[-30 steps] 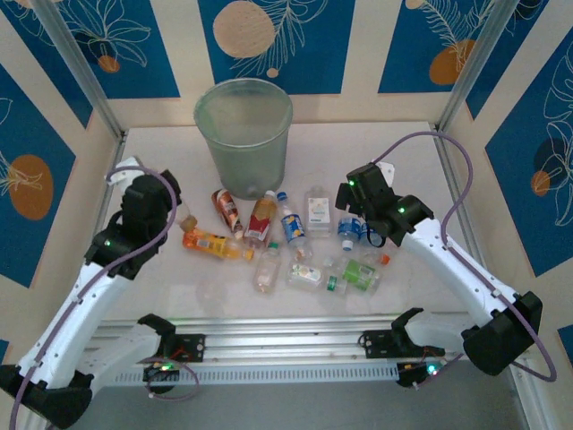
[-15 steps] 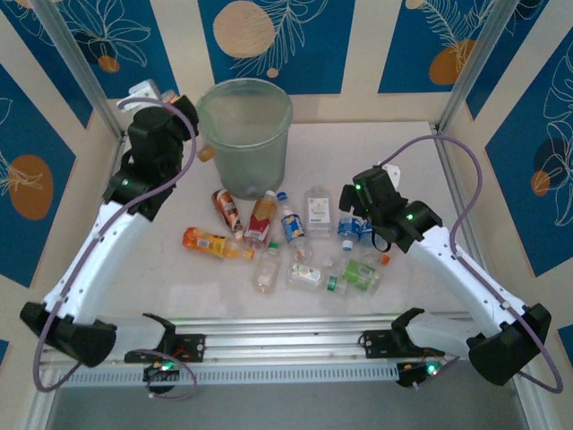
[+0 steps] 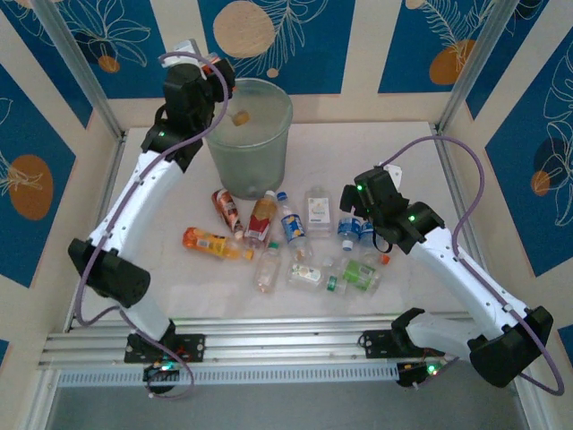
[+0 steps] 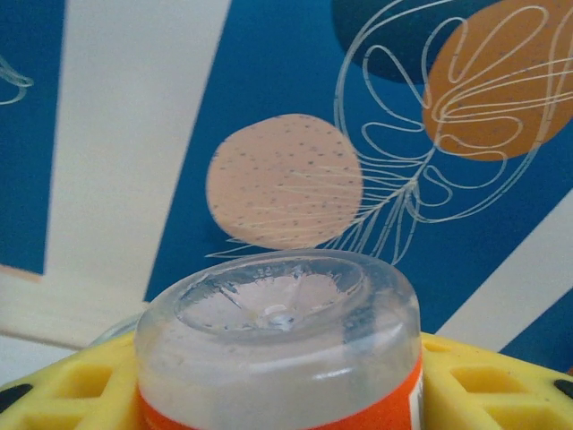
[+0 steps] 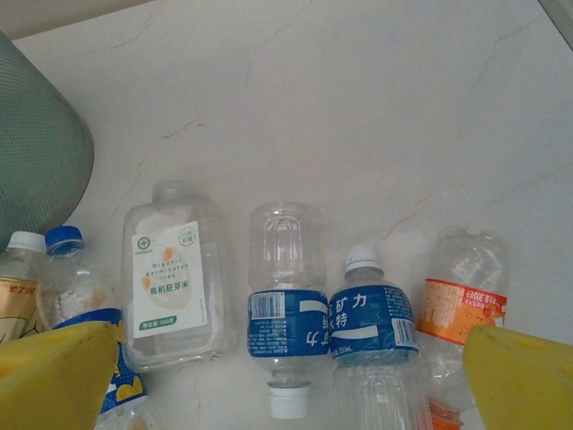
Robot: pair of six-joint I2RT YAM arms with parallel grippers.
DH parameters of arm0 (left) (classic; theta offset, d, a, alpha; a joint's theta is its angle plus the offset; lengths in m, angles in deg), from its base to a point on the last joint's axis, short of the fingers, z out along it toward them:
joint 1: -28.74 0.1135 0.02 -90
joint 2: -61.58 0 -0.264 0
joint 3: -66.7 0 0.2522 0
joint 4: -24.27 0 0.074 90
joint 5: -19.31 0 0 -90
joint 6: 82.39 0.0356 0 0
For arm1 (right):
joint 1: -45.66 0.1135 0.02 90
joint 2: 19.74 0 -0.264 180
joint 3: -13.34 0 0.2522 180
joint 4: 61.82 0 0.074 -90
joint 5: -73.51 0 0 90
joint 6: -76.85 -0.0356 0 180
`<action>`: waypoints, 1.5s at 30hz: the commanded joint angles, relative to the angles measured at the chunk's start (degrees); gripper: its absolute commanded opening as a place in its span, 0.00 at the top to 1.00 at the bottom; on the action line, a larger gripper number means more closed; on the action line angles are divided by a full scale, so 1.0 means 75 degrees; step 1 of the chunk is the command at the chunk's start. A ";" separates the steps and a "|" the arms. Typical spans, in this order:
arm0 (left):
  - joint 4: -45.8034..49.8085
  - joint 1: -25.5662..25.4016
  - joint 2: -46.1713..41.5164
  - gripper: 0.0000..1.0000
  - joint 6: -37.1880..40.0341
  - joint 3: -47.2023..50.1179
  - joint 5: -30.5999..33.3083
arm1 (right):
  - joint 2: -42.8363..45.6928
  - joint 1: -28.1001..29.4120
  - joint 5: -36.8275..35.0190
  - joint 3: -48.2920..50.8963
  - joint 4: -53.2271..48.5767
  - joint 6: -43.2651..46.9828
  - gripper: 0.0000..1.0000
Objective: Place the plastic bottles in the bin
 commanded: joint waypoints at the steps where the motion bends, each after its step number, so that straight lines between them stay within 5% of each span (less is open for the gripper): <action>1: -0.0254 0.0090 0.0407 0.53 0.0132 -0.0712 -0.0687 | 0.0108 0.0027 0.0004 -0.0115 -0.0199 -0.0189 0.01; 13: -0.0785 0.0089 0.1767 0.53 0.1099 -0.1595 -0.1544 | 0.0314 0.0062 0.0111 -0.0058 -0.0398 -0.0406 0.01; 24: 0.0008 0.0098 0.2395 0.50 0.2104 -0.1739 -0.1660 | 0.0422 0.0062 0.0133 -0.0070 -0.0545 -0.0451 0.01; 45: 0.1728 0.0118 0.3291 0.48 0.0023 -0.1853 -0.0581 | 0.0409 0.0054 0.0110 -0.0025 -0.0779 -0.0627 0.01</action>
